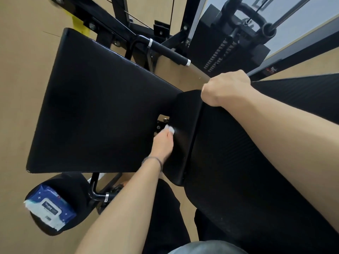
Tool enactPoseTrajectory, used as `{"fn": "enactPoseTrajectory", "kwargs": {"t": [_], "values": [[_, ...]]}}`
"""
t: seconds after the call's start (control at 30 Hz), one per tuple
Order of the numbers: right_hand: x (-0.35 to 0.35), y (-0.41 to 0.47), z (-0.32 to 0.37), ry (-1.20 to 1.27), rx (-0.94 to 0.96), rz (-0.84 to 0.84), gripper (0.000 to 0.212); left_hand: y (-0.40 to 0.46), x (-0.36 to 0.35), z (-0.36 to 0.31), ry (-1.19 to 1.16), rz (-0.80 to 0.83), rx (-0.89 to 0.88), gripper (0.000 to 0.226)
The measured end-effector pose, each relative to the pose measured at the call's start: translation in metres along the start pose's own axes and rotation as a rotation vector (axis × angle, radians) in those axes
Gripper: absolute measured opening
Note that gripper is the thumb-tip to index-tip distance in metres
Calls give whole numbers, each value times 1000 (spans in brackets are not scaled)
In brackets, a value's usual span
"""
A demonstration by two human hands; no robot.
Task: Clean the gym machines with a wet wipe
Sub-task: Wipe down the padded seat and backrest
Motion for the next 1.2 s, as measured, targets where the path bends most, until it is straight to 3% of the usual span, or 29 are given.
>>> {"fn": "enactPoseTrajectory", "kwargs": {"t": [0.17, 0.27, 0.37, 0.5, 0.6, 0.83, 1.2], "values": [[-2, 5, 1, -24, -11, 1, 27, 40, 1, -8, 153, 20, 2, 41], [-2, 4, 0, -32, 0, 9, 28, 6, -4, 32, 211, -5, 84, 38], [0, -1, 4, -64, 28, -20, 39, -45, -8, 55, 101, -44, 107, 32], [-2, -8, 4, -104, 73, -78, 42, -113, -18, 35, -96, -99, -214, 26], [0, -14, 0, -99, 89, -106, 42, -152, -24, 24, -152, -58, -438, 45], [-3, -12, 2, -159, 88, -140, 42, -119, -11, 33, 217, 69, -711, 54], [-3, -12, 3, -161, 93, -140, 43, -160, -30, 70, 121, -108, -776, 27]]}}
Point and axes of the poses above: each hand's wrist, its own y-axis towards the middle knuckle, its own x-axis out of the back of the hand, z = x × y, the point moved 4 cm from there along y, towards the middle knuckle, and after that the axes turned 9 degrees about -y, right-handed, at the moved point
